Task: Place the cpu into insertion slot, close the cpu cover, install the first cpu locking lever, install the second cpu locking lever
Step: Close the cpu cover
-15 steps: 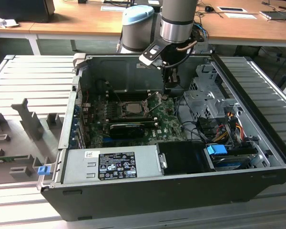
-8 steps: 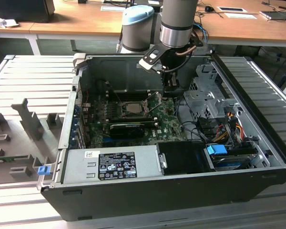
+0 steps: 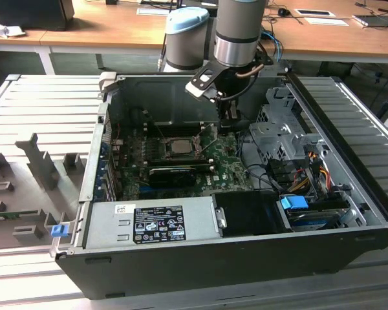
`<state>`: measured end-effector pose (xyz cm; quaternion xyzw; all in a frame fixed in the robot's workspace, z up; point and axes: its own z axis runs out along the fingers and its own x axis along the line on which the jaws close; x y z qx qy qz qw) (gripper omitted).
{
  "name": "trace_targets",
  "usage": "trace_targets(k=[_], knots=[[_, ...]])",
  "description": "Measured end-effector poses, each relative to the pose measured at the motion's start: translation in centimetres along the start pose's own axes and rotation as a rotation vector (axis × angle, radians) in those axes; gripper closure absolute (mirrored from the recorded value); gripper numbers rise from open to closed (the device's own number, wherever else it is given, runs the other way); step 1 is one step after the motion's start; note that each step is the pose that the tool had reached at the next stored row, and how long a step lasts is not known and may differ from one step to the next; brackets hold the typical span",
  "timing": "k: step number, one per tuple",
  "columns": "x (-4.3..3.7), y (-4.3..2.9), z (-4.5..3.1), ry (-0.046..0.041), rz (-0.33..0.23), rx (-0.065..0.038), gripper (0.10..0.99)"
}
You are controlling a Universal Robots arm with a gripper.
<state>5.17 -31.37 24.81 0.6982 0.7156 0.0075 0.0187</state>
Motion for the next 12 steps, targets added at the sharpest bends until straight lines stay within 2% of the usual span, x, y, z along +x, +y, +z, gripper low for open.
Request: trace_targets(k=[2,9,12], knots=[[0.01,-0.59,-0.01,-0.0001,0.000,0.000,0.980],[0.03,-1.39,-0.04,-0.0001,0.000,0.000,0.980],[0.05,-1.96,-0.04,0.0000,0.000,0.000,0.980]])
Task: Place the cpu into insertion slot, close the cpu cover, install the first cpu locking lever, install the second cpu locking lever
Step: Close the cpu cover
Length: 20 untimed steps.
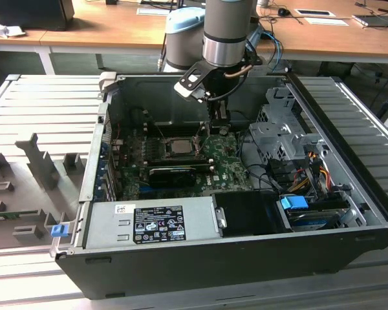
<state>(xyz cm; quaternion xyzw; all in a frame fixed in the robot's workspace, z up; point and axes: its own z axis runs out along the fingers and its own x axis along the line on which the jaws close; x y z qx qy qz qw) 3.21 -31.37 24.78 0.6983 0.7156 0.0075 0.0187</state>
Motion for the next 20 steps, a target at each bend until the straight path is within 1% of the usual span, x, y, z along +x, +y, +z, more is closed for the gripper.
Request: trace_targets(k=[5,17,20], knots=[[0.01,-0.37,-0.01,0.0000,0.000,0.000,0.980],[0.02,-0.79,0.01,0.0007,0.000,0.000,0.980],[0.03,-1.09,0.00,0.0007,0.000,0.000,0.980]])
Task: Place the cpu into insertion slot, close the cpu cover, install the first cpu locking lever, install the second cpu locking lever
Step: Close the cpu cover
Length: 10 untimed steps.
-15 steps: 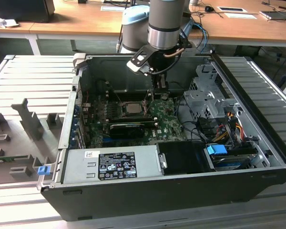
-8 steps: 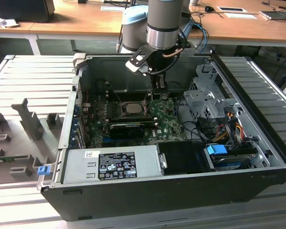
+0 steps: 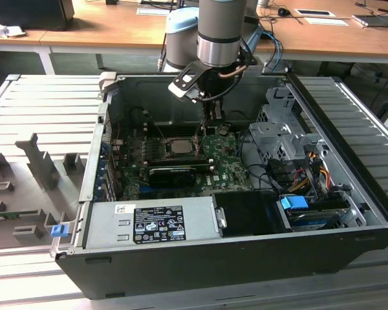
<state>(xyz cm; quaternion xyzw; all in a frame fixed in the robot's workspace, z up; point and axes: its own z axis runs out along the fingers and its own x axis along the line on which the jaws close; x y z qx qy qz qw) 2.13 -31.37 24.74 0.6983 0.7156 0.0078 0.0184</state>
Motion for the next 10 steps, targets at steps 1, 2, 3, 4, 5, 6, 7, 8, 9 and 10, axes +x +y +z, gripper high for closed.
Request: trace_targets(k=[1,2,3,4,5,6,7,8,9,10], knots=[[0.00,-0.06,0.00,0.0000,0.000,0.000,0.980],[0.01,-0.14,0.00,0.0000,0.000,0.000,0.980],[0.01,-0.21,0.01,0.0000,0.000,0.000,0.980],[0.01,-0.27,0.01,0.0000,0.000,0.000,0.980],[0.01,-0.32,0.00,-0.0001,0.000,0.000,0.980],[0.01,-0.44,0.00,0.0000,0.000,0.000,0.980],[0.02,-0.53,0.00,0.0000,0.000,0.000,0.980],[0.02,-0.60,0.00,0.0000,0.000,0.000,0.980],[0.02,-0.69,-0.01,0.0000,0.000,0.000,0.980],[0.02,-0.79,-0.01,0.0000,0.000,0.000,0.980]])
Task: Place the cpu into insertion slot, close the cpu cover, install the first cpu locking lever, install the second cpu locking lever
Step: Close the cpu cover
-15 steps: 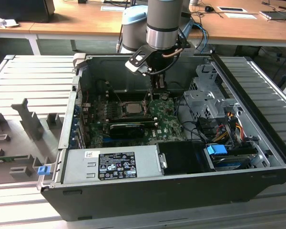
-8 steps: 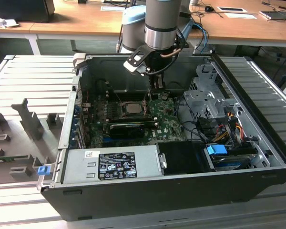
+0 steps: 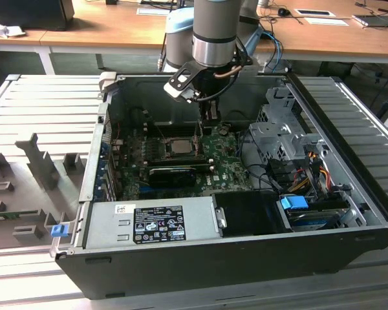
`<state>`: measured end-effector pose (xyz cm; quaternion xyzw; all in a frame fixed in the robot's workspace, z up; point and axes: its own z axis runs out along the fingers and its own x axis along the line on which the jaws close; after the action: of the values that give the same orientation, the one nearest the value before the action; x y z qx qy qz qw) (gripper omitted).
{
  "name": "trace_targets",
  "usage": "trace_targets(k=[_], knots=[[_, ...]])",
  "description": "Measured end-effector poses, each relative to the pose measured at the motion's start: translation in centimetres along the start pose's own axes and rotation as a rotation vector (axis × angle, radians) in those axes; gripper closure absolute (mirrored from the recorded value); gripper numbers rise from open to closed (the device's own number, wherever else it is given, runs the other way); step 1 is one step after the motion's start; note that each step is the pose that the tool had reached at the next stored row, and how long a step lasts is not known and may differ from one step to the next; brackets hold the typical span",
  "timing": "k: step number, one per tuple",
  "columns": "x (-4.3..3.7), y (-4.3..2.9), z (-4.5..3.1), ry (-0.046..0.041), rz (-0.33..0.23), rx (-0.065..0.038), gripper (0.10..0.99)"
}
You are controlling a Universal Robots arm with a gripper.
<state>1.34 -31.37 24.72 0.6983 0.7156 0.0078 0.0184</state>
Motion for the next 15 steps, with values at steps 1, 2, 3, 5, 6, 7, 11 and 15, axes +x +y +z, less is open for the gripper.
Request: trace_targets(k=[1,2,3,5,6,7,11,15], knots=[[0.00,-0.06,0.00,0.0000,0.000,0.000,0.980],[0.00,-0.15,0.00,0.0000,0.000,0.000,0.980],[0.01,-0.26,-0.01,0.0000,0.000,0.000,0.980],[0.01,-0.54,-0.01,0.0000,0.000,0.000,0.980],[0.02,-0.74,-0.02,0.0000,0.000,0.000,0.980],[0.03,-1.03,-0.02,0.0000,0.000,0.000,0.980],[0.05,-1.44,0.57,0.0001,0.000,0.000,0.980],[0.07,-2.23,1.00,0.0003,-0.002,0.008,0.980]])
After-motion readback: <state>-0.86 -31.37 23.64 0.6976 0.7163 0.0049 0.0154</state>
